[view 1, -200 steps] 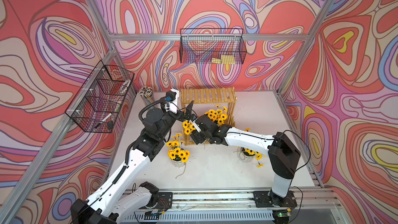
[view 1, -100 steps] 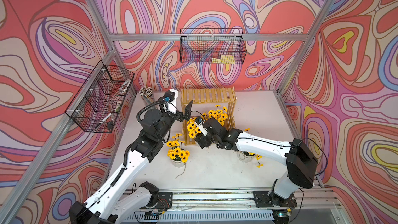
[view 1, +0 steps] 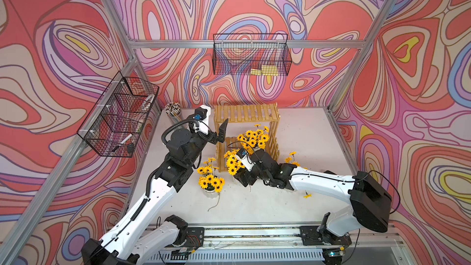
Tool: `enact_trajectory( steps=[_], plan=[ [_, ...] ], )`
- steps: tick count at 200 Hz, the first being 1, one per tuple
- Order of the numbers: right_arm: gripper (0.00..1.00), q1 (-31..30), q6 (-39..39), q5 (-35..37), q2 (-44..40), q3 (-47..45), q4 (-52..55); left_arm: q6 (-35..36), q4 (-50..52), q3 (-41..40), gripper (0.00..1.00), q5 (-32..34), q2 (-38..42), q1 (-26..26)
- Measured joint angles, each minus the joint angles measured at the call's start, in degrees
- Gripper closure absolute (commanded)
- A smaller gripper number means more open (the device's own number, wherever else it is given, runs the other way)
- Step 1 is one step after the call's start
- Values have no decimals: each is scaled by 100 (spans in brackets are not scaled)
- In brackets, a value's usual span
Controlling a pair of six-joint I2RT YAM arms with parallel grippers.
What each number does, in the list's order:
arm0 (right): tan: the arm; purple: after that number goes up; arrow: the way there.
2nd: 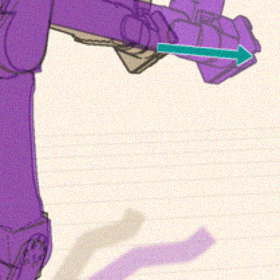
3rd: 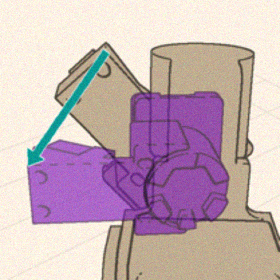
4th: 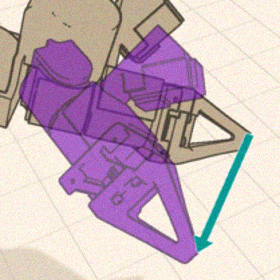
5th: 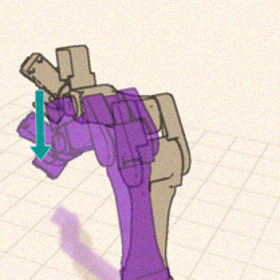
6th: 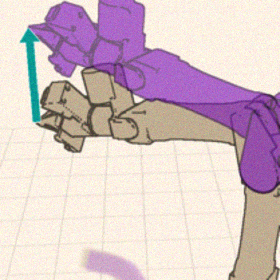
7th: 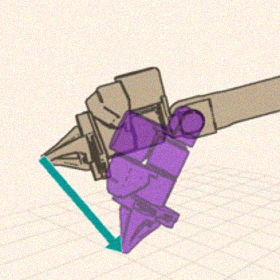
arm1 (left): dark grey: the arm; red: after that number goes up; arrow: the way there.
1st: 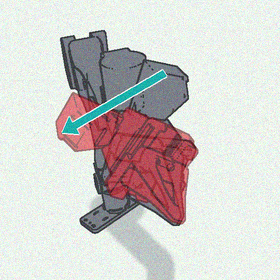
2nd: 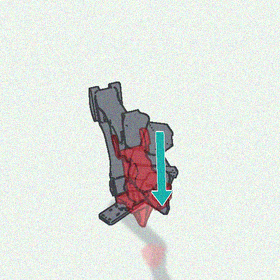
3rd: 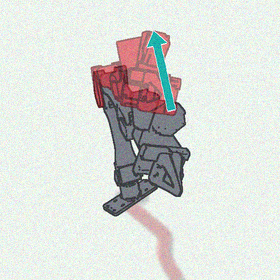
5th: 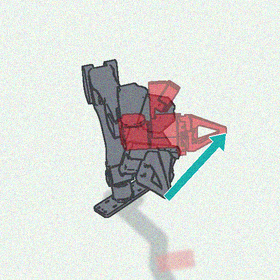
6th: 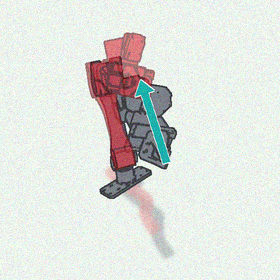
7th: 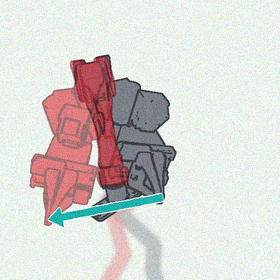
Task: Take the sunflower pots off the shelves
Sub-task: Pick up the sunflower pot from the shelf, then place the sunflower pot at the center of the board.
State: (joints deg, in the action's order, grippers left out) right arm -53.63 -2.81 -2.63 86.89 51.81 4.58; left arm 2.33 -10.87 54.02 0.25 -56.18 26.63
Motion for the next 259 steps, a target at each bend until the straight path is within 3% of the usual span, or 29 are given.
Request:
enact_trajectory(
  steps=[91, 173, 259],
  plan=[
    [61, -181, 280, -188, 46, -343, -765, -2, 168, 76, 0, -20, 0, 0],
    [60, -332, 511, -188, 621, -291, -890, 0, 212, 118, 0, -20, 151, 0],
    [51, -376, 599, -179, 763, -229, -892, 0, 214, 129, 0, -22, 160, 0]
  ],
)
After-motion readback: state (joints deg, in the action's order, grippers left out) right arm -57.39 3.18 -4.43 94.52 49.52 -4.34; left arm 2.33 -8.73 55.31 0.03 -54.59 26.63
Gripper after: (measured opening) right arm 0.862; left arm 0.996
